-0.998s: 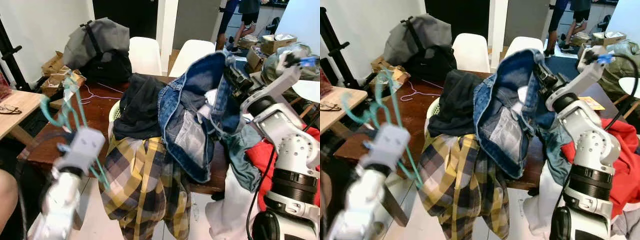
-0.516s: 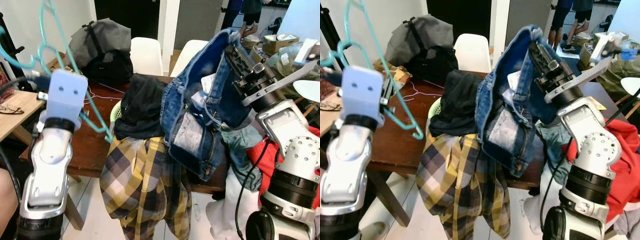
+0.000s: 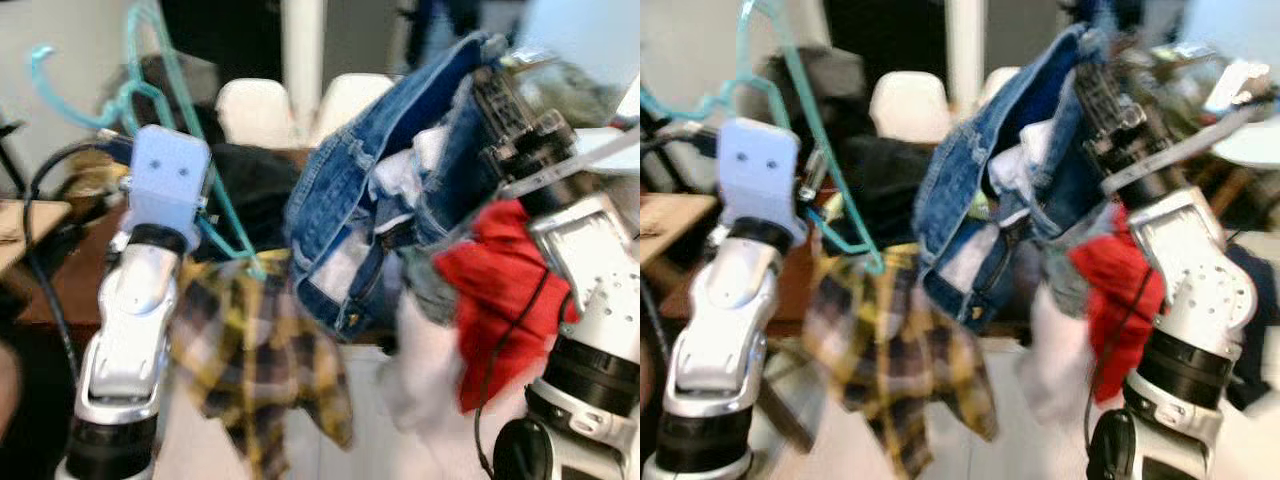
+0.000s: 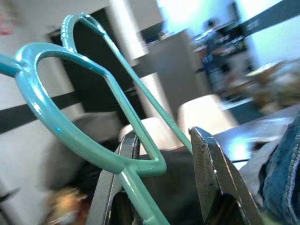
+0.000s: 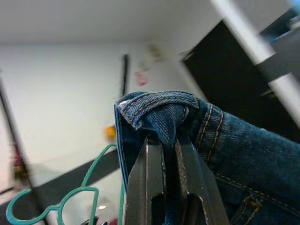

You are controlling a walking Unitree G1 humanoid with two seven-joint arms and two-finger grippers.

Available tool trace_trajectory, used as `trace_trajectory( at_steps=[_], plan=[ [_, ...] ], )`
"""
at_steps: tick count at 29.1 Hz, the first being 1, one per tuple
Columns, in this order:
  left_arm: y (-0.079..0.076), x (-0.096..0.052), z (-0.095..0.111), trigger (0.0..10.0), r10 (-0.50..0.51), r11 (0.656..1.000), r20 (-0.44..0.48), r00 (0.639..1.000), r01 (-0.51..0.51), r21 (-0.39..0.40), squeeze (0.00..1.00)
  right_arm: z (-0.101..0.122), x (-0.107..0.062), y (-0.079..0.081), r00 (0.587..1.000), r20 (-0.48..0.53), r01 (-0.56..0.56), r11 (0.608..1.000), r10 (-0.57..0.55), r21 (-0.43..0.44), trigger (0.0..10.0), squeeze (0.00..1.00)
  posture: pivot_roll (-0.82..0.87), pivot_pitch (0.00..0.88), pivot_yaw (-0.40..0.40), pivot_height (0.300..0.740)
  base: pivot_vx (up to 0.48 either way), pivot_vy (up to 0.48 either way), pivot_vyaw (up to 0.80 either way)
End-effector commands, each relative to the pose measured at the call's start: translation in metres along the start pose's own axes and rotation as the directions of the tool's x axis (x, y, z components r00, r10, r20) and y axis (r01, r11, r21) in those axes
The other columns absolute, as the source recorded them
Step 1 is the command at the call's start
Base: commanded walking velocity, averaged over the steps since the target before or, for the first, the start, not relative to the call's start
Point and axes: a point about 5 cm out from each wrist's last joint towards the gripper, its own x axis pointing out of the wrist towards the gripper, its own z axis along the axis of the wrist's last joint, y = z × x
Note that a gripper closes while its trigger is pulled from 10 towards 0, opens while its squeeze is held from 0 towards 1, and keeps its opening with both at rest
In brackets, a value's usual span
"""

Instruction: Hang hanger

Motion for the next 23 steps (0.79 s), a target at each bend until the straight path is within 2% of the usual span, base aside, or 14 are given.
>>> trace_trajectory(
  at_steps=[1, 3, 14, 16, 17, 18, 19, 20, 21, 22, 23],
  plan=[
    [-0.002, -0.004, -0.006, 10.0, -0.015, 1.0, -0.036, 0.999, 0.015, -0.003, 0.0, 0.002, 0.004, 0.01, 0.999, 0.015, -0.047, 0.999, 0.047, -0.003, 10.0, 0.0, 0.01, 0.0, -0.018, 0.74, -0.274, 0.0, -0.8],
    [-0.002, -0.004, -0.006, 10.0, -0.015, 1.0, -0.036, 0.999, 0.015, -0.003, 0.0, 0.002, 0.004, 0.01, 0.999, 0.015, -0.047, 0.999, 0.047, -0.003, 10.0, 0.0, 0.01, 0.0, -0.018, 0.74, -0.274, 0.0, -0.8],
    [-0.017, -0.004, -0.008, 10.0, -0.064, 0.997, -0.049, 0.997, 0.062, -0.043, 0.0, 0.002, 0.002, 0.005, 1.0, 0.009, -0.012, 1.0, 0.012, -0.011, 10.0, 0.0, 0.0, 0.0, -0.015, 0.74, 0.0, 0.0, -0.8],
    [-0.022, -0.005, -0.01, 10.0, -0.086, 0.996, -0.052, 0.995, 0.083, -0.042, 0.0, 0.001, 0.001, 0.001, 1.0, -0.001, 0.021, 0.999, -0.021, -0.026, 10.0, 0.0, 0.0, 0.0, -0.014, 0.74, 0.0, 0.0, -0.8],
    [-0.028, -0.006, -0.013, 10.0, -0.115, 0.993, -0.061, 0.991, 0.113, -0.037, 0.0, -0.002, 0.0, -0.008, 0.995, -0.033, 0.094, 0.993, -0.097, -0.072, 10.0, 0.0, -0.01, 0.0, -0.013, 0.74, 0.0, 0.0, -0.8],
    [-0.038, -0.009, -0.017, 10.0, -0.178, 0.983, -0.076, 0.981, 0.175, -0.045, 0.0, -0.01, -0.003, -0.025, 0.968, -0.089, 0.218, 0.961, -0.235, -0.169, 10.0, 0.0, -0.01, 0.0, -0.012, 0.74, 0.0, 0.0, -0.8],
    [-0.041, -0.01, -0.018, 10.0, -0.207, 0.978, -0.082, 0.975, 0.203, -0.056, 0.0, -0.014, -0.005, -0.031, 0.951, -0.108, 0.262, 0.942, -0.288, -0.209, 10.0, 0.0, -0.01, 0.0, -0.012, 0.74, 0.0, 0.0, -0.8],
    [-0.041, -0.01, -0.018, 10.0, -0.207, 0.978, -0.082, 0.975, 0.203, -0.056, 0.0, -0.014, -0.005, -0.031, 0.951, -0.108, 0.262, 0.942, -0.288, -0.209, 10.0, 0.0, -0.01, 0.0, -0.012, 0.74, 0.0, 0.0, -0.8],
    [-0.055, -0.017, -0.018, 10.0, -0.331, 0.939, -0.086, 0.94, 0.319, -0.131, 0.0, -0.019, -0.012, -0.046, 0.903, -0.14, 0.343, 0.878, -0.406, -0.333, 10.0, 0.0, -0.01, 0.0, -0.014, 0.74, 0.0, 0.0, -0.8],
    [-0.059, -0.019, -0.017, 10.0, -0.367, 0.923, -0.081, 0.927, 0.351, -0.158, 0.0, -0.02, -0.014, -0.049, 0.889, -0.144, 0.36, 0.857, -0.435, -0.367, 10.0, 0.0, -0.01, 0.0, -0.014, 0.74, 0.0, 0.0, -0.8],
    [-0.065, -0.023, -0.017, 10.0, -0.42, 0.897, -0.077, 0.904, 0.401, -0.186, 0.0, -0.021, -0.017, -0.055, 0.865, -0.151, 0.38, 0.82, -0.479, -0.428, 10.0, 0.0, -0.01, 0.0, -0.014, 0.74, 0.0, 0.0, -0.8]
  ],
)
